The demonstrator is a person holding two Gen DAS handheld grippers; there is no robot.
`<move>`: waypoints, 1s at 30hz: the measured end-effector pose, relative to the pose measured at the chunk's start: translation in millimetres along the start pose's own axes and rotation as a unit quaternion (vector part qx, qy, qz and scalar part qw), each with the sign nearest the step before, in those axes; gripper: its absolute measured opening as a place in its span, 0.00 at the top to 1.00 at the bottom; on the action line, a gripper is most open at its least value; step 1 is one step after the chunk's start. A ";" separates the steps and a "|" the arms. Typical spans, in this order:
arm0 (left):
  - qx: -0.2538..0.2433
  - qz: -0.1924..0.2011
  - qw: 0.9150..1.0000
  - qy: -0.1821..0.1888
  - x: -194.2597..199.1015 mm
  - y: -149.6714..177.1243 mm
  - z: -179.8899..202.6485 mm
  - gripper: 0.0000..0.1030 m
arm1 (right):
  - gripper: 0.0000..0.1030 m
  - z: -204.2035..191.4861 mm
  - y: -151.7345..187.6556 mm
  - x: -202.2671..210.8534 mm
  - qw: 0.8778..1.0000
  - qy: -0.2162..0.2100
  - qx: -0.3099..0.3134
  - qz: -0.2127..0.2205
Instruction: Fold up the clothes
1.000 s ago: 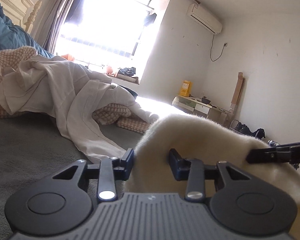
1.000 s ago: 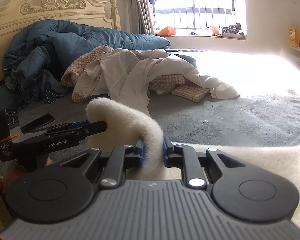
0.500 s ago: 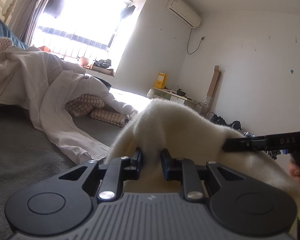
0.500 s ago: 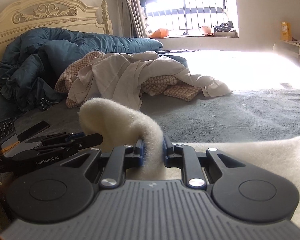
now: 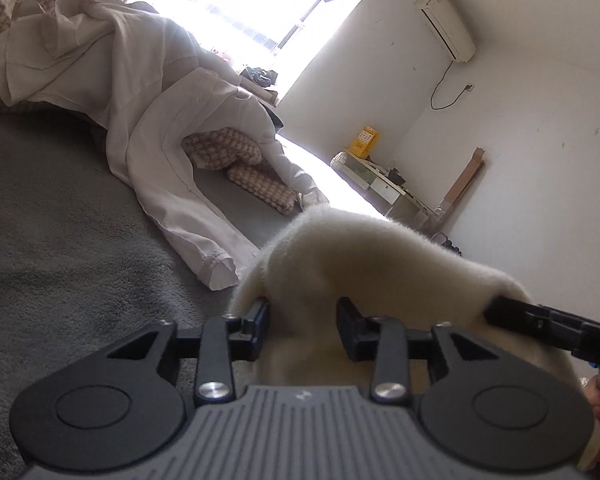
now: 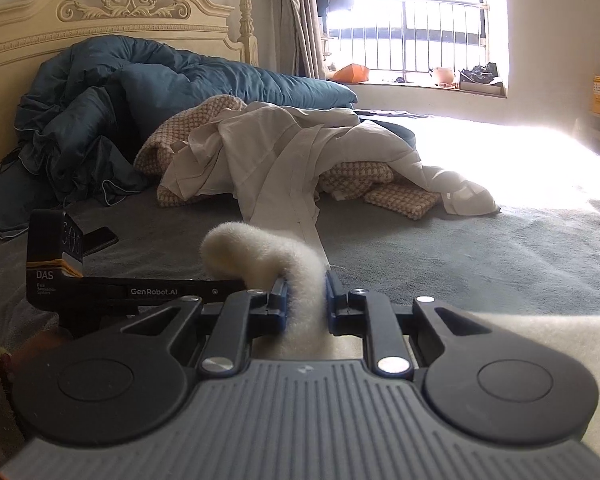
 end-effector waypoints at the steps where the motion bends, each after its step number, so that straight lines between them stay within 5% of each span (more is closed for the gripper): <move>1: -0.003 0.012 1.000 0.001 4.8 -3.9 1.5 0.49 | 0.85 1.0 -0.2 1.2 1.000 0.001 -0.001 0.000; 5: 0.000 0.043 0.999 0.011 11.4 -17.6 4.5 0.47 | 0.84 4.5 2.3 3.9 1.000 0.002 -0.009 -0.002; 7: 0.005 0.043 0.999 0.019 8.5 -16.2 5.6 0.60 | 0.84 5.1 3.1 4.5 1.000 0.002 -0.010 -0.002; 8: 0.004 0.043 0.999 0.021 7.3 -14.9 6.4 0.75 | 0.84 5.8 3.0 4.6 1.000 0.003 -0.010 -0.001; 12: -0.006 0.041 0.998 0.052 5.4 -12.2 17.9 0.84 | 0.84 15.5 1.8 6.7 1.000 0.010 -0.024 0.004; 16: -0.014 0.020 0.995 0.094 -3.1 -2.3 35.9 0.86 | 0.84 30.6 2.6 9.4 0.998 0.015 -0.055 0.008; 20: -0.005 -0.017 0.996 0.087 -18.9 9.6 34.7 0.86 | 0.84 39.8 4.2 10.4 0.997 0.015 -0.076 0.009; 30: 0.124 -0.032 0.989 0.068 -34.2 12.0 -19.2 0.83 | 0.84 -3.3 4.9 -5.9 1.000 -0.007 -0.014 -0.003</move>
Point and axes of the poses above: each gripper's, at about its wrist camera, not at the fingertips, and x roughly against the way its jaws point, z to its right, y to its underside, the point moved 10 cm from there along -x, roughly the way its jaws point, and after that the axes turned 2 degrees about -y, right-handed, at the moved point
